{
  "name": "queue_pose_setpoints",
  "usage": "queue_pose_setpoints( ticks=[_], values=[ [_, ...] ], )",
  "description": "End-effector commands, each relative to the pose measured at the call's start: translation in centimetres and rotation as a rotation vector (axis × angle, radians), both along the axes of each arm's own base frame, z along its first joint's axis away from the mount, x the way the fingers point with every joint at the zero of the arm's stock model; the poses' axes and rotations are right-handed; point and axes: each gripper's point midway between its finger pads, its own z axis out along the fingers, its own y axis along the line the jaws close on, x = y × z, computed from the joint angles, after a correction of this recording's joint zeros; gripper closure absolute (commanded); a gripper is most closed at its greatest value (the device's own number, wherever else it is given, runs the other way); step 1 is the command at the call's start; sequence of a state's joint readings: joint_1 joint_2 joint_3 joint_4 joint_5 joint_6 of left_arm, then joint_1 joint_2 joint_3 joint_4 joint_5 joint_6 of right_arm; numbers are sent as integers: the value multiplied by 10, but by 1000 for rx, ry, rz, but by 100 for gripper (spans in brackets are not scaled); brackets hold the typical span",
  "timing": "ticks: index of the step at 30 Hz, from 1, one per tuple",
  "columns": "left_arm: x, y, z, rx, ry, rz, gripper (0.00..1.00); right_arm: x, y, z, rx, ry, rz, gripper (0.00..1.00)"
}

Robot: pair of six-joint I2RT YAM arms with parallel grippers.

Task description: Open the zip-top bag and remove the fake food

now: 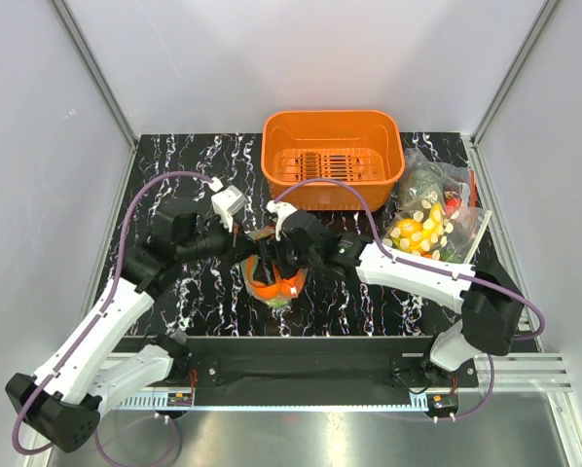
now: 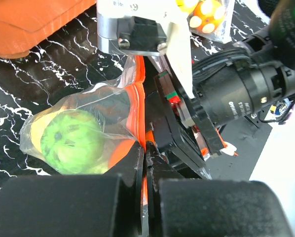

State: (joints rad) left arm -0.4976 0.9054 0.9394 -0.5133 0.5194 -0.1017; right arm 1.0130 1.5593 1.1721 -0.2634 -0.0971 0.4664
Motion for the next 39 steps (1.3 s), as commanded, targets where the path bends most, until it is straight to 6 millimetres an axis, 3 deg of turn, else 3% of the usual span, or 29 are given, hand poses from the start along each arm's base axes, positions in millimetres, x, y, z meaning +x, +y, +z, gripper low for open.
queue_pose_setpoints(
  ticks=[1, 8, 15, 30, 39],
  values=[
    [-10, -16, 49, -141, -154, -122, 100, 0, 0, -4, -8, 6, -34, 24],
    [-7, -12, 43, -102, -153, -105, 100, 7, -22, 26, 20, -71, -123, 22],
    [-6, -10, 41, -88, -154, -99, 100, 10, -37, 33, 12, -106, -168, 21],
    [-10, -9, 46, -98, -182, -117, 100, 14, -42, 7, -52, -106, -183, 21],
    [-5, -10, 41, -90, -163, -105, 100, 0, -23, 11, -10, -53, -76, 21]
  ],
)
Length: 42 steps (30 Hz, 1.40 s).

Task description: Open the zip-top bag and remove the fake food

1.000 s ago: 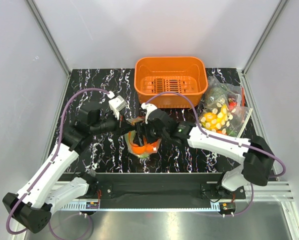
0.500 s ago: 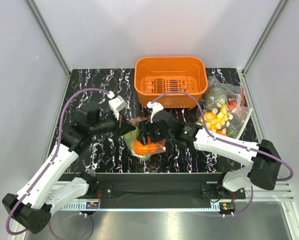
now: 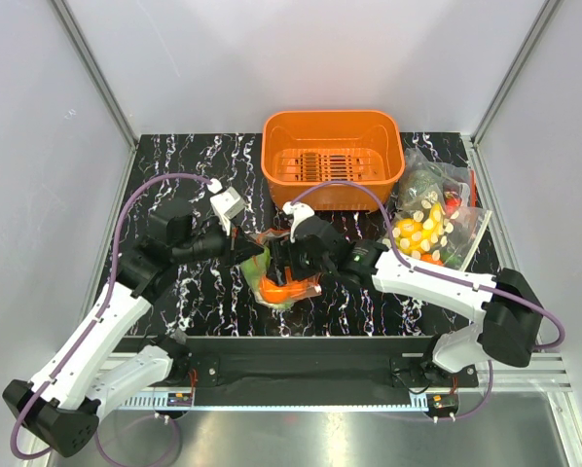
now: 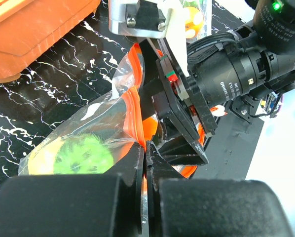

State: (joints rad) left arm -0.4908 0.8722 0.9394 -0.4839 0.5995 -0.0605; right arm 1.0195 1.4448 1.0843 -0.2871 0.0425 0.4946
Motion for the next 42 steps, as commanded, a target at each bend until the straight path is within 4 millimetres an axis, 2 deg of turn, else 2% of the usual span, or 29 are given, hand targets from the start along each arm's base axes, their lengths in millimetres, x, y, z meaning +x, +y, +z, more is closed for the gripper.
queue_pose_setpoints(
  ticks=[1, 11, 18, 20, 22, 24, 25, 26, 28, 33, 42],
  values=[
    [6, -5, 24, -47, -87, -19, 100, -10, 12, 7, 30, 19, 70, 21],
    [9, -4, 21, -42, -80, -3, 100, -28, 14, 8, 31, 75, 118, 20],
    [8, -5, 21, -43, -79, -9, 100, -36, 25, -3, 21, 98, 145, 20],
    [8, -5, 21, -43, -80, -9, 100, -37, 30, -4, 33, 101, 154, 28],
    [9, -5, 19, -41, -72, -8, 100, -37, 32, -5, 35, 104, 152, 48],
    [8, -5, 20, -41, -76, -9, 100, -35, 31, -5, 25, 96, 141, 58],
    [9, -4, 18, -36, -74, -4, 100, -34, 28, -3, 17, 90, 135, 68],
    [9, -4, 18, -35, -75, -4, 100, -32, 27, 1, 21, 76, 133, 72],
    [12, -3, 16, -28, -72, 10, 100, -30, 21, 6, 10, 57, 113, 76],
    [18, 1, 9, 3, -55, 49, 100, -23, 6, 38, 41, -24, 67, 87],
    [30, 8, -4, 55, -26, 120, 100, -22, -20, 77, 65, -109, 22, 93]
  ],
)
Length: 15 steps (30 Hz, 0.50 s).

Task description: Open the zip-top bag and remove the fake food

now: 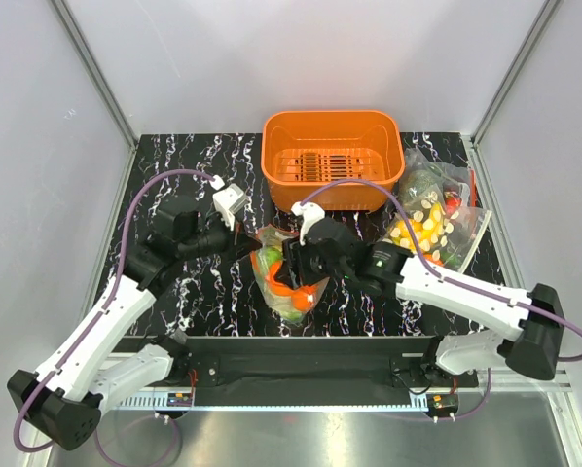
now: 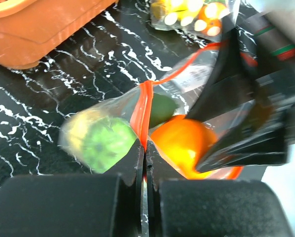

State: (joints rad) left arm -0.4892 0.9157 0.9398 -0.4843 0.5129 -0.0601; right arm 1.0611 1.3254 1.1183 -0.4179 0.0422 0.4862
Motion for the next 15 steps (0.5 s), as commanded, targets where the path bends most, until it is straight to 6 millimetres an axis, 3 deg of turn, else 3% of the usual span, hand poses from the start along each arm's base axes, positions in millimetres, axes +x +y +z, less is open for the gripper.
queue_pose_setpoints(
  ticks=[1, 5, 15],
  values=[
    [12, 4, 10, 5, -48, 43, 100, 5, -10, 49, 67, -107, -32, 94],
    [13, 4, 8, 12, -39, 46, 100, 10, -19, 78, 130, -184, -68, 99],
    [11, -1, 4, 0, -20, 19, 100, 34, -33, 107, 209, -317, -205, 100]
  ],
)
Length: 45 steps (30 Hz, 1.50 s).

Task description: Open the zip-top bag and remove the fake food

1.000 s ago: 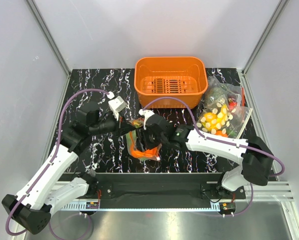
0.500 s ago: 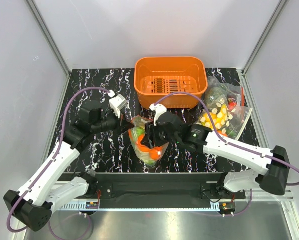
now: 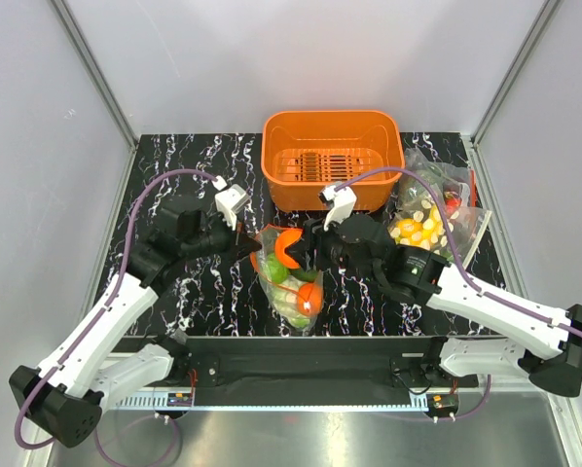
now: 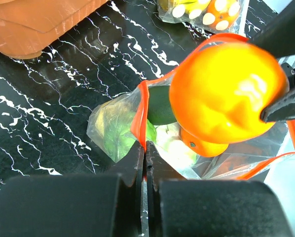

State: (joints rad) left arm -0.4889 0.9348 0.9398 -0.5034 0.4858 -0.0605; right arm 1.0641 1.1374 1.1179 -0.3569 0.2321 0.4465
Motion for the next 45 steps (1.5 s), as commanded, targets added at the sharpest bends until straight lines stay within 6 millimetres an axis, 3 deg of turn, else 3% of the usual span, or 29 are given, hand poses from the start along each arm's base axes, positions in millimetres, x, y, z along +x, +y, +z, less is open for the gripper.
queue_pose_setpoints(
  ticks=[1, 8, 15, 16, 20, 23, 24, 25, 26, 27, 28, 30, 31, 33, 34, 36, 37, 40, 43, 44, 45],
  values=[
    [7, -4, 13, -26, -44, -5, 100, 14, -6, 33, 55, -113, -67, 100],
    [13, 0, 10, -5, -45, 33, 100, 31, -46, 91, 16, -290, -196, 100],
    [14, 0, 9, -2, -38, 37, 100, 56, -85, 131, -29, -427, -311, 100],
    [14, 1, 7, 2, -34, 37, 100, 70, -100, 135, -48, -443, -358, 100],
    [13, 0, 8, -3, -34, 33, 100, 108, -123, 143, -58, -468, -369, 100],
    [12, -1, 8, -9, -31, 24, 100, 142, -126, 135, -98, -451, -359, 100],
    [12, -1, 7, -8, -30, 26, 100, 158, -138, 131, -114, -437, -393, 100],
    [12, -1, 8, -8, -32, 26, 100, 177, -138, 117, -144, -409, -395, 100],
    [12, 0, 7, -8, -32, 29, 100, 187, -138, 117, -143, -405, -386, 100],
    [11, -1, 7, -8, -32, 27, 100, 202, -151, 112, -153, -393, -418, 100],
    [12, 0, 8, -8, -36, 28, 100, 219, -151, 97, -168, -367, -420, 100],
    [12, 1, 8, -6, -37, 33, 100, 237, -155, 92, -158, -352, -414, 100],
    [12, 0, 7, -5, -36, 32, 100, 256, -161, 75, -171, -316, -431, 100],
    [12, 0, 8, -8, -36, 28, 100, 272, -166, 67, -178, -299, -434, 100],
    [12, 0, 8, -10, -36, 29, 100, 287, -172, 49, -194, -266, -443, 100],
    [11, -1, 10, -16, -40, 22, 100, 300, -172, 39, -201, -244, -444, 99],
    [10, -2, 10, -19, -37, 17, 100, 310, -174, 20, -218, -207, -448, 98],
    [10, -2, 10, -23, -41, 14, 100, 327, -179, -1, -226, -174, -480, 96],
    [10, -2, 9, -21, -37, 16, 100, 336, -179, -14, -218, -155, -497, 86],
    [10, -2, 10, -21, -39, 18, 100, 337, -179, -14, -214, -155, -497, 68],
    [10, -1, 10, -21, -43, 18, 100, 339, -179, -17, -209, -144, -505, 58]
  ],
)
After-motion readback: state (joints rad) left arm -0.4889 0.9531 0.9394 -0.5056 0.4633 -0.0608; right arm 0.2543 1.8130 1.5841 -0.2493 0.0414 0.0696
